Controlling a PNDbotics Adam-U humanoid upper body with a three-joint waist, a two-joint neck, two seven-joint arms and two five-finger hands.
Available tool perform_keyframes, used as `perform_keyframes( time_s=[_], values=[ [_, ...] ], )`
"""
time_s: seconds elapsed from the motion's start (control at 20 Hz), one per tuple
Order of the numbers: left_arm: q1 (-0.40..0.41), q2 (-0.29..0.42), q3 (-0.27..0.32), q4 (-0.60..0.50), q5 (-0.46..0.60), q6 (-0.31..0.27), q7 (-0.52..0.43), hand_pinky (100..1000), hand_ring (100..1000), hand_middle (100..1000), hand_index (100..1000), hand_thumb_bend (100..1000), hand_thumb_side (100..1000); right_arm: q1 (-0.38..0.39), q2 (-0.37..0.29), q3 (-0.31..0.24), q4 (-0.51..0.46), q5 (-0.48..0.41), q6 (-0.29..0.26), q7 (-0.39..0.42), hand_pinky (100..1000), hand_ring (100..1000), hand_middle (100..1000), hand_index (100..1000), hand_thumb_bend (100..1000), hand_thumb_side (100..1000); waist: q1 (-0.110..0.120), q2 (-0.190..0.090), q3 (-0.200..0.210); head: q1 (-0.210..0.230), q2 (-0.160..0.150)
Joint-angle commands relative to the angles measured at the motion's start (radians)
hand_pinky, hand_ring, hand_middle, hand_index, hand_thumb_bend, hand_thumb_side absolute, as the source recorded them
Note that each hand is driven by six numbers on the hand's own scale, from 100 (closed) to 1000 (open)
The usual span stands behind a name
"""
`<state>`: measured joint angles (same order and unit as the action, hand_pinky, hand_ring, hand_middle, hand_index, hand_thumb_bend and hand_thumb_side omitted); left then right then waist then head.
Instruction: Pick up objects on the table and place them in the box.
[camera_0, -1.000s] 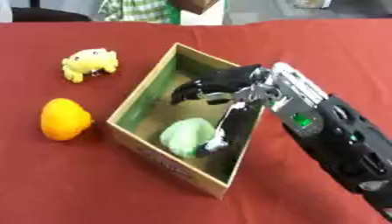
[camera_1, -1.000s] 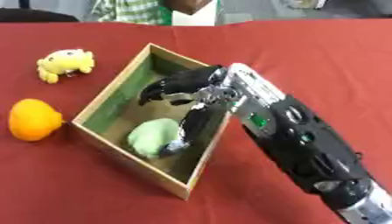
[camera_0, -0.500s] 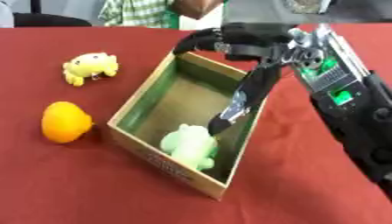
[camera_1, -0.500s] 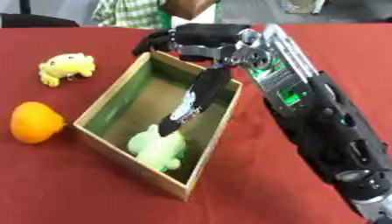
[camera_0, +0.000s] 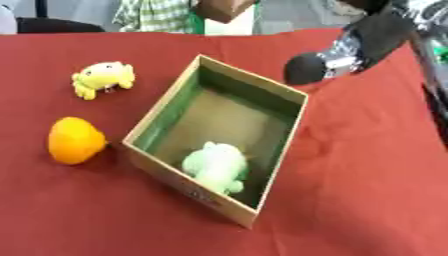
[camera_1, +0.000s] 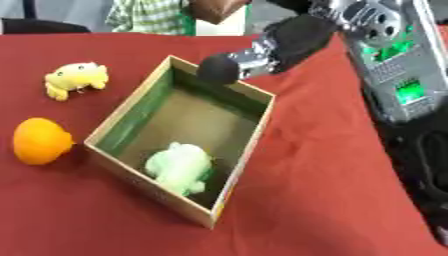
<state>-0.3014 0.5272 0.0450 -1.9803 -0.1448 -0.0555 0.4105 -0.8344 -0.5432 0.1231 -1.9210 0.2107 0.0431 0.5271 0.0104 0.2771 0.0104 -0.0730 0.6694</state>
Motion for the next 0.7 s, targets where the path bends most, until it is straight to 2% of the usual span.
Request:
perform_keyframes(
  time_s=[0.05,0.1,0.15,0.2,0.25,0.4,0.7],
  values=[
    [-0.036,0.085,-0.005,-0.020,-0.058,0.033,-0.012,571,588,736,764,100,442,0.015,-0.057,-0.060,-0.069,-0.086,0.056,-0.133,906,901,867,1000,479,912,0.003,-0.022,-0.007,0.006,0.010],
    [-0.045,0.102,-0.010,-0.020,-0.076,0.043,-0.018,571,590,737,766,100,439,0.027,-0.067,-0.072,-0.074,-0.117,0.056,-0.183,904,899,865,1000,419,922,0.003,-0.022,-0.011,0.008,0.011],
    [-0.054,0.118,-0.014,-0.020,-0.092,0.053,-0.025,575,596,739,772,100,425,0.040,-0.078,-0.082,-0.077,-0.146,0.050,-0.229,896,893,861,1000,248,926,0.003,-0.022,-0.015,0.012,0.012],
    [-0.064,0.137,-0.019,-0.020,-0.109,0.064,-0.034,576,598,740,774,100,419,0.058,-0.091,-0.095,-0.078,-0.175,0.035,-0.283,892,890,858,993,192,919,0.004,-0.021,-0.020,0.018,0.012],
    [-0.074,0.153,-0.025,-0.020,-0.124,0.075,-0.044,582,604,743,780,100,410,0.077,-0.102,-0.104,-0.078,-0.202,0.019,-0.333,884,880,848,973,100,916,0.004,-0.020,-0.025,0.023,0.012],
    [-0.099,0.200,-0.041,-0.020,-0.163,0.110,-0.085,589,614,748,789,100,408,0.138,-0.129,-0.121,-0.079,-0.270,-0.026,-0.456,880,871,837,957,100,884,0.004,-0.017,-0.041,0.035,0.010],
    [-0.130,0.240,-0.054,-0.018,-0.212,0.181,-0.189,605,636,753,803,100,421,0.247,-0.131,-0.145,-0.079,-0.391,-0.133,-0.603,878,851,810,941,100,859,0.006,-0.011,-0.061,0.075,0.030]
  ],
)
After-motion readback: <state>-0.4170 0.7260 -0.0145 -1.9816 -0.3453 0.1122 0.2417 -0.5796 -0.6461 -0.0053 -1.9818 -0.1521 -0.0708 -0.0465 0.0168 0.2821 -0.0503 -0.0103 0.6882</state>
